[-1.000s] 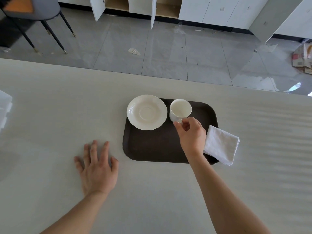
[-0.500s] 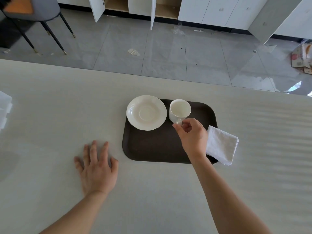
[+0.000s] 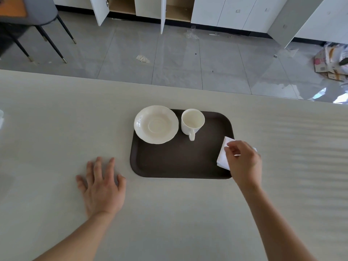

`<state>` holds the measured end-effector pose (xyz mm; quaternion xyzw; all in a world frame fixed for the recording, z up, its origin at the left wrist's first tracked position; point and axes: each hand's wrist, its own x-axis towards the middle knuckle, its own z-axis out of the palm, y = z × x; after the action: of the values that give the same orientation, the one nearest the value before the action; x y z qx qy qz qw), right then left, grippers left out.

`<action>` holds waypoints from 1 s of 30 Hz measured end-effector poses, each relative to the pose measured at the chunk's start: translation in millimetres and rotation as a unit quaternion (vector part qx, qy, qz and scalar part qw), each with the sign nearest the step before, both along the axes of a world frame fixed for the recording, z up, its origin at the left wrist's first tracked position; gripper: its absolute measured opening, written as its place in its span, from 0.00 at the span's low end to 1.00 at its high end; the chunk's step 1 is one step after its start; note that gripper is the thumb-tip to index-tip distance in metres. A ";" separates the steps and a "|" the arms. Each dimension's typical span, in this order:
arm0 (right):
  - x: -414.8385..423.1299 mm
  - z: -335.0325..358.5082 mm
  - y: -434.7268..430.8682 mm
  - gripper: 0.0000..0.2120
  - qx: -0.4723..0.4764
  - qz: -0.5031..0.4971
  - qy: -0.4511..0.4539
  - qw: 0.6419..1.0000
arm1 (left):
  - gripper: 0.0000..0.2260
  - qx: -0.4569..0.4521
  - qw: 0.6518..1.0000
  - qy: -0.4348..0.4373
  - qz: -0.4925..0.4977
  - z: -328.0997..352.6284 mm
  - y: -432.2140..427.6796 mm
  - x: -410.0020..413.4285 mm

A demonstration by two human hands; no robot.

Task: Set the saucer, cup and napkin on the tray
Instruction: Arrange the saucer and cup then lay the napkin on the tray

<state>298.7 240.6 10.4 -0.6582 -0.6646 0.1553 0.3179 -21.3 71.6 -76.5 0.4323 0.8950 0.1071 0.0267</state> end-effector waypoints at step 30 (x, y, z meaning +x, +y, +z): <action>48.5 -14.8 53.2 0.08 -0.147 -0.050 0.030 0.987 | 0.27 0.011 1.000 -0.005 0.001 6.1 0.2 3.0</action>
<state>347.2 293.7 -4.4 -0.7255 -0.5906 0.2548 0.2446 -18.3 71.8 -70.4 0.4311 0.8940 0.1190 0.0263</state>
